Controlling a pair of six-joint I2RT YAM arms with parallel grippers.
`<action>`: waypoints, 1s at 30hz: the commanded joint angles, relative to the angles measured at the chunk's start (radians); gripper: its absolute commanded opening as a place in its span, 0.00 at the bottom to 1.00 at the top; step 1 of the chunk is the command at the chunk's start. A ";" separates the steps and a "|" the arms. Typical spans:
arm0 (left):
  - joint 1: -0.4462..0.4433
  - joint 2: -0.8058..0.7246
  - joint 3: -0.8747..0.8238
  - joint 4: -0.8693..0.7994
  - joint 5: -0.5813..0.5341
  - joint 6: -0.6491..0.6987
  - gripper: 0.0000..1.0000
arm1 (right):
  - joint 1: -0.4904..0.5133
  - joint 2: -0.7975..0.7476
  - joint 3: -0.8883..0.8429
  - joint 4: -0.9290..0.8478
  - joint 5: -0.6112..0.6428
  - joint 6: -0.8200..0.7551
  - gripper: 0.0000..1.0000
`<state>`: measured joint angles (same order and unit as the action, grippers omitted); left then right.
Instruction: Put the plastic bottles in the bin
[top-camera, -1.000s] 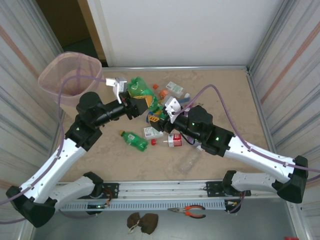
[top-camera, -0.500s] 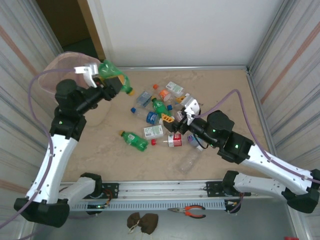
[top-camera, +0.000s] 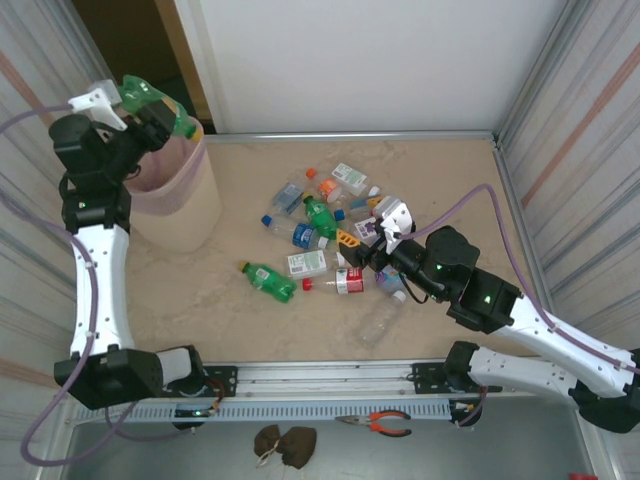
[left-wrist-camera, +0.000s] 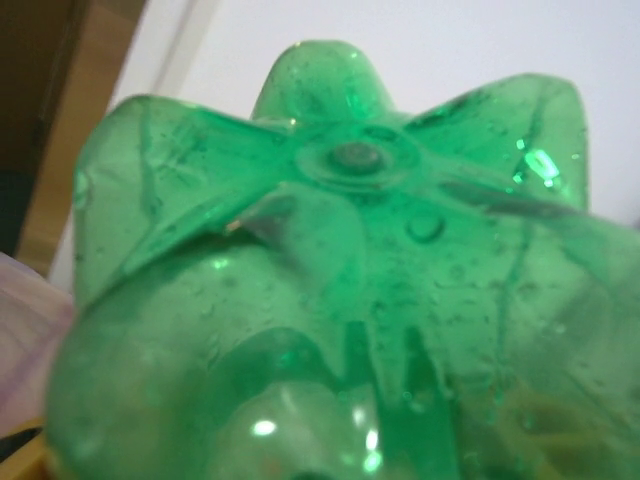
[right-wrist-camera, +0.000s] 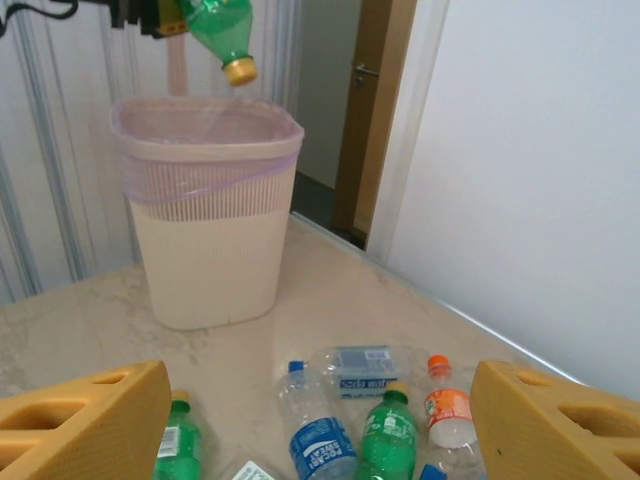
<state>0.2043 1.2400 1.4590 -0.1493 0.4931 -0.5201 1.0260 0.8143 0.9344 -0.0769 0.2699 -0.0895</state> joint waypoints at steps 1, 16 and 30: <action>0.031 0.029 0.069 -0.045 -0.053 0.092 0.51 | -0.007 -0.027 -0.002 -0.016 0.030 -0.005 0.78; 0.065 0.149 -0.002 -0.111 -0.227 0.287 0.50 | -0.008 -0.029 0.009 -0.056 0.022 0.000 0.78; 0.072 0.373 0.024 -0.286 -0.151 0.267 0.55 | -0.008 -0.071 -0.016 -0.100 0.034 0.033 0.78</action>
<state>0.2691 1.5906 1.4395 -0.3710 0.2886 -0.2478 1.0260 0.7616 0.9306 -0.1680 0.2821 -0.0818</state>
